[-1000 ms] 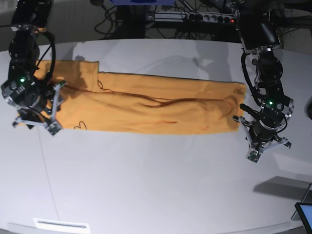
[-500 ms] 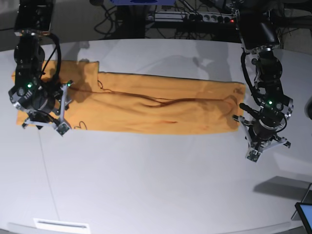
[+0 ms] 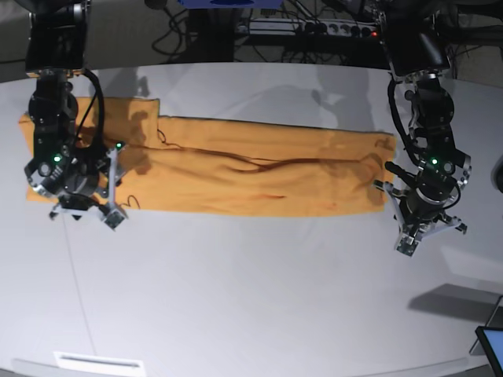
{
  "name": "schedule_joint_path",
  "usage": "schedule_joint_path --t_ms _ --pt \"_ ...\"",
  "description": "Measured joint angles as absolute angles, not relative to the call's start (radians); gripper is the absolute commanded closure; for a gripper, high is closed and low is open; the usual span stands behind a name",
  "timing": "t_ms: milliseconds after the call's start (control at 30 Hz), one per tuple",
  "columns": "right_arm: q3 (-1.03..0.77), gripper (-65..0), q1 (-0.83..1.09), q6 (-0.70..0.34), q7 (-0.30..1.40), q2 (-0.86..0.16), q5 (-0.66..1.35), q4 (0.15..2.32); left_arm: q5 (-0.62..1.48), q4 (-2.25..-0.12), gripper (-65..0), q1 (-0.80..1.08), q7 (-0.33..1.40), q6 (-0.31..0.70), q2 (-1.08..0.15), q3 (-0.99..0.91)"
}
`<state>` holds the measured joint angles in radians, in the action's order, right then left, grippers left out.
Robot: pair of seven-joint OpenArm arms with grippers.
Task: Fold the T-shirt properly
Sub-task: 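Open the right gripper and move it back along the strip, then lower the open right gripper beside the strip's end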
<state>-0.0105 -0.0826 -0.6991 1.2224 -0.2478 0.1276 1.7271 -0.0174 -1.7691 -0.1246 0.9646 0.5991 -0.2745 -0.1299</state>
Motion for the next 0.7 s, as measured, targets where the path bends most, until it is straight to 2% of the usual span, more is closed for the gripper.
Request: schedule_joint_path --t_ms 267,700 --pt "-0.012 -32.6 -0.088 -0.699 1.219 -0.228 0.125 1.645 -0.019 -1.769 0.0 -0.124 0.966 0.599 -0.29 -0.13" --pt "-0.012 -32.4 -0.089 -0.699 1.201 -0.229 0.124 1.629 -0.018 -1.769 0.0 -0.117 0.965 0.599 -0.294 -0.13"
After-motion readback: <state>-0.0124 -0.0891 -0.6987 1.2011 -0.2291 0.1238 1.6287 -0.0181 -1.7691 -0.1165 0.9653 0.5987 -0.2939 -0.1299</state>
